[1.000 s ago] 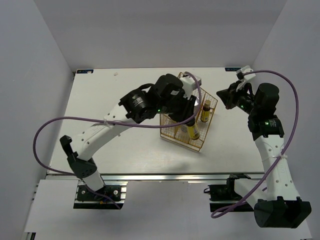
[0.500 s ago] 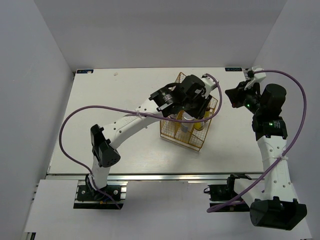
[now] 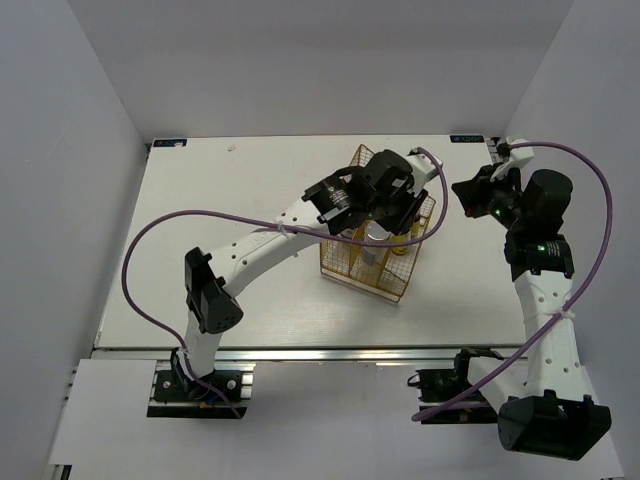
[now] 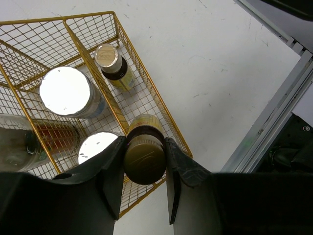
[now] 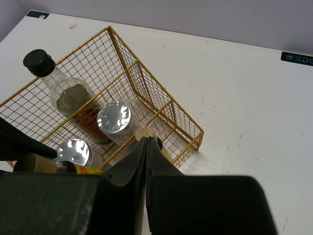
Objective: Organize the condiment bottles
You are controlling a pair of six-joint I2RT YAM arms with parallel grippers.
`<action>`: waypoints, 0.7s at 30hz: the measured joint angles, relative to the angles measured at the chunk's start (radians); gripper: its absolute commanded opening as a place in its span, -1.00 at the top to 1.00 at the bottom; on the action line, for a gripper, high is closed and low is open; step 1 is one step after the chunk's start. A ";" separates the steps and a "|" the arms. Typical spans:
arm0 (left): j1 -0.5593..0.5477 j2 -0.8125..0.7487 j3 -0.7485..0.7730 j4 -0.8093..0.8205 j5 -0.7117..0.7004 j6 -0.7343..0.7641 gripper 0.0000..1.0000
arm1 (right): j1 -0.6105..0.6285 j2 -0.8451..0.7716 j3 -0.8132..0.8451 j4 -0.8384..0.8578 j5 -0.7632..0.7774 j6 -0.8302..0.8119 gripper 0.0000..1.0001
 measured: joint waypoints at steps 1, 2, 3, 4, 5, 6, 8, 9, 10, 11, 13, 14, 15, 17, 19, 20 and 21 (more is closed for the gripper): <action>0.000 0.003 -0.002 0.003 0.000 0.002 1.00 | -0.002 0.002 -0.001 -0.002 0.000 0.000 1.00; 0.000 0.008 -0.002 0.009 0.000 0.003 1.00 | -0.003 0.003 -0.002 -0.001 0.000 0.001 1.00; 0.000 0.013 -0.002 0.015 0.001 0.003 1.00 | -0.003 0.004 -0.002 -0.001 0.000 0.001 1.00; 0.000 0.021 -0.003 0.020 0.002 0.004 1.00 | -0.005 0.004 -0.003 -0.001 0.000 0.001 1.00; 0.000 0.030 -0.004 0.025 0.002 0.004 1.00 | -0.006 0.004 -0.004 0.000 0.000 0.001 1.00; 0.000 0.040 -0.006 0.029 0.004 0.004 1.00 | -0.007 0.004 -0.004 0.000 0.000 0.001 1.00; 0.000 0.056 -0.014 0.037 0.009 0.005 1.00 | -0.009 0.004 -0.006 0.000 0.000 0.002 1.00; 0.000 0.063 -0.019 0.037 0.011 0.006 1.00 | -0.009 0.004 -0.006 0.000 0.000 0.003 1.00; 0.000 0.070 -0.026 0.038 0.013 0.007 1.00 | -0.009 0.004 -0.006 0.000 0.000 0.004 1.00; 0.000 0.073 -0.033 0.038 0.016 0.007 1.00 | -0.009 0.004 -0.008 0.000 0.000 0.005 1.00; 0.000 0.079 -0.046 0.040 0.021 0.008 1.00 | -0.010 0.004 -0.013 0.000 0.000 0.005 1.00; 0.000 0.079 -0.053 0.040 0.024 0.008 1.00 | -0.011 0.005 -0.015 0.000 -0.001 0.007 1.00; 0.000 0.079 -0.061 0.042 0.026 0.008 1.00 | -0.013 0.005 -0.017 0.000 -0.001 0.009 1.00; 0.000 0.079 -0.075 0.045 0.032 0.010 1.00 | -0.016 0.005 -0.017 0.001 -0.001 0.013 1.00; 0.000 0.079 -0.086 0.050 0.043 0.010 1.00 | -0.017 0.005 -0.017 0.001 -0.002 0.017 1.00; 0.000 0.080 -0.092 0.053 0.047 0.010 1.00 | -0.018 0.006 -0.017 0.001 -0.004 0.019 1.00; 0.000 0.080 -0.097 0.055 0.053 0.010 1.00 | -0.018 0.006 -0.017 0.001 -0.004 0.020 1.00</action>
